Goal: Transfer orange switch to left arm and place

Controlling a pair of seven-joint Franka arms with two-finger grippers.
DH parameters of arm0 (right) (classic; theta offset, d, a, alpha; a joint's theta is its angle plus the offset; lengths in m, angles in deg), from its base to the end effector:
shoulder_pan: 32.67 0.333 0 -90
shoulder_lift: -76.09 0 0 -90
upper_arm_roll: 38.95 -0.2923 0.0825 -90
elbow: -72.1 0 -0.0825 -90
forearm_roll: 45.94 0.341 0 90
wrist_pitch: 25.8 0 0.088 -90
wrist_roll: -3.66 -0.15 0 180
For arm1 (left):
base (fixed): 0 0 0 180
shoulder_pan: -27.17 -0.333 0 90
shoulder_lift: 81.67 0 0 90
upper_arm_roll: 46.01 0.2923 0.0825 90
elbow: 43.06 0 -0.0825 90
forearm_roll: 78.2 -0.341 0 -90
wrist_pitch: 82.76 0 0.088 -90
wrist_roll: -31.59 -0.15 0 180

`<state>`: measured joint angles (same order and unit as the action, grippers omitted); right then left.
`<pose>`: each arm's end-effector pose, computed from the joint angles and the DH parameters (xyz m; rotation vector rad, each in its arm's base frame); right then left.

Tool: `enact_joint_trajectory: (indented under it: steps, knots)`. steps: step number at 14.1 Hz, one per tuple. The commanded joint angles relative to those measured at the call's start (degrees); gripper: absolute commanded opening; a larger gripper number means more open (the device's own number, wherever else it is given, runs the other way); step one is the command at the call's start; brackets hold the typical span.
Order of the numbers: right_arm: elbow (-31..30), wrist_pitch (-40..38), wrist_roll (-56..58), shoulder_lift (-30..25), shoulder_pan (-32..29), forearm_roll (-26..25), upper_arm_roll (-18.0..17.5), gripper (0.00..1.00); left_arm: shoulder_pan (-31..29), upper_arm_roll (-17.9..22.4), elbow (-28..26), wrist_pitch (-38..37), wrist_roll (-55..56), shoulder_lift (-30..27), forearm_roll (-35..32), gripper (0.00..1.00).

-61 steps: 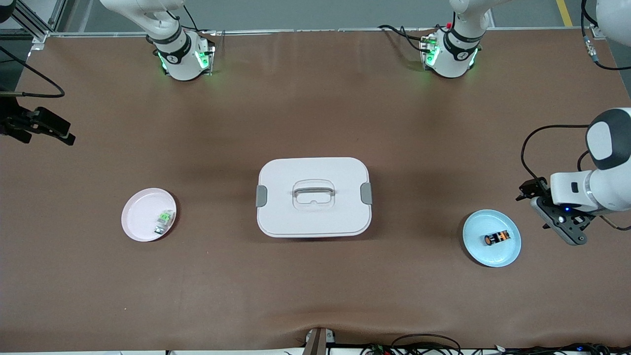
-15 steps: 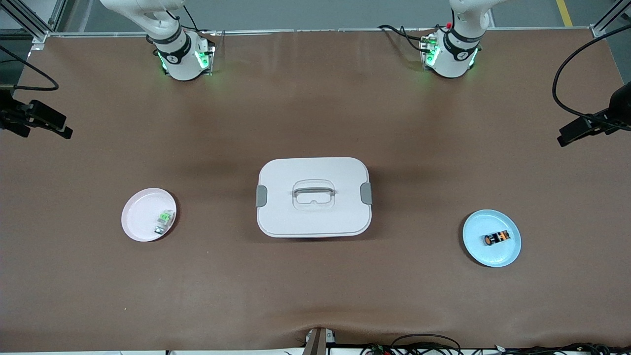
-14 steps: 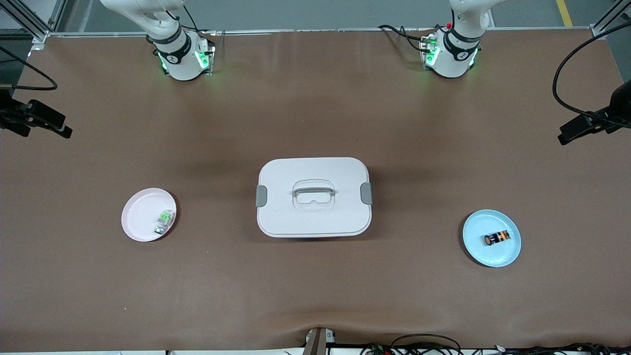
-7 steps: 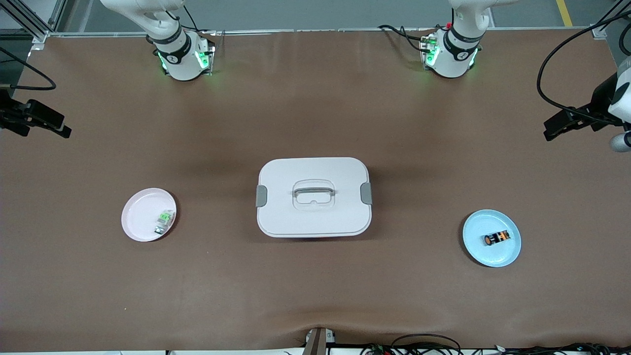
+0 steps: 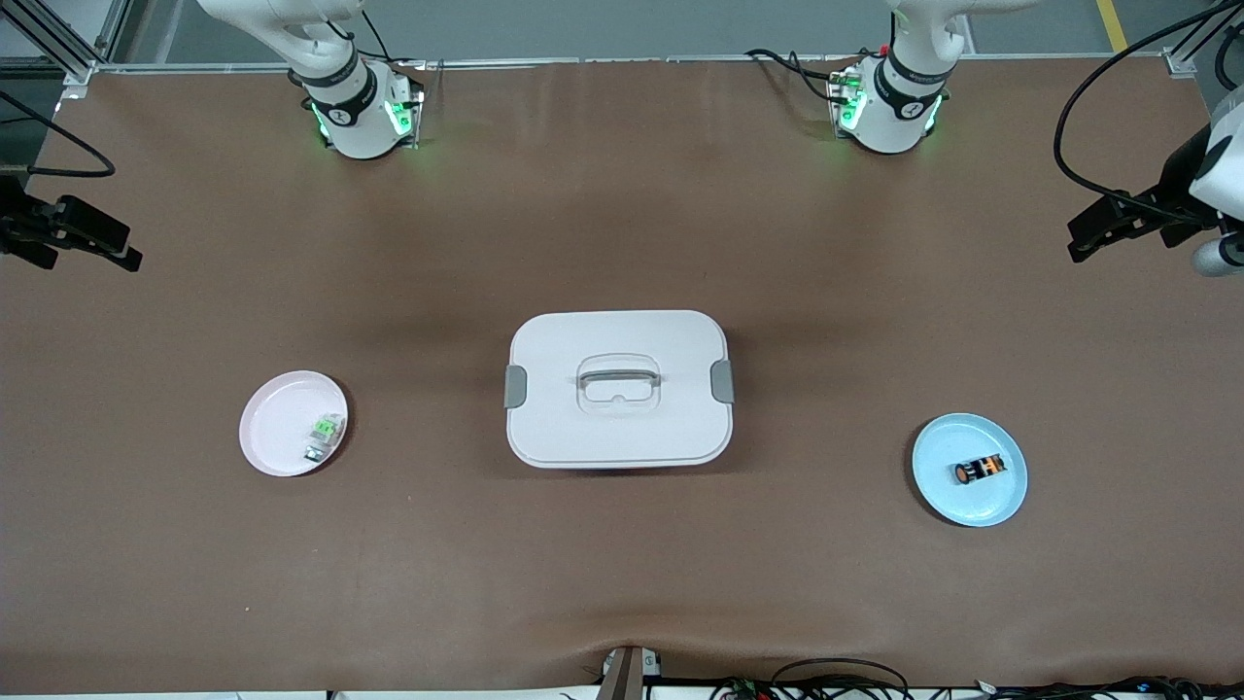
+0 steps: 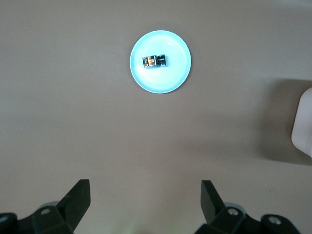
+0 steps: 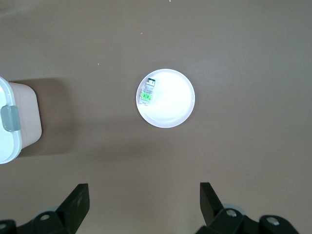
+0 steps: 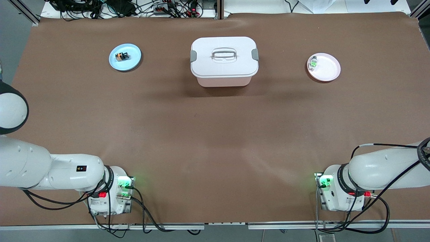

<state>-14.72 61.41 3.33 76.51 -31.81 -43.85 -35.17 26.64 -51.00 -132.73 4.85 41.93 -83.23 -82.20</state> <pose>0.5088 -0.0202 0.5736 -3.1045 0.0853 -0.0005 0.4986 -0.0287 0.5707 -3.0647 -0.1615 -0.0008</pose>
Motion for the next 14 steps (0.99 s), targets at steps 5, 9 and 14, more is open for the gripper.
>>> enact_joint_trajectory:
  steps: [5, 9, 14]
  knots:
    - [-0.28, -0.12, 0.77, -0.86, -0.16, -0.69, -0.26, 1.0, 2.02, 1.91, -1.92, -1.73, -3.31, -2.57, 3.29, 1.0]
    - [-0.28, -0.12, 0.77, -0.86, -0.24, -0.69, -0.26, 1.0, 2.02, 1.65, -1.48, -2.09, -7.77, -2.31, 2.68, 1.0]
    - [-0.28, -0.03, 0.77, -0.77, -0.16, -0.69, -0.26, 1.0, 1.93, 1.47, -0.6, -2.53, -10.6, -1.96, 2.59, 1.0]
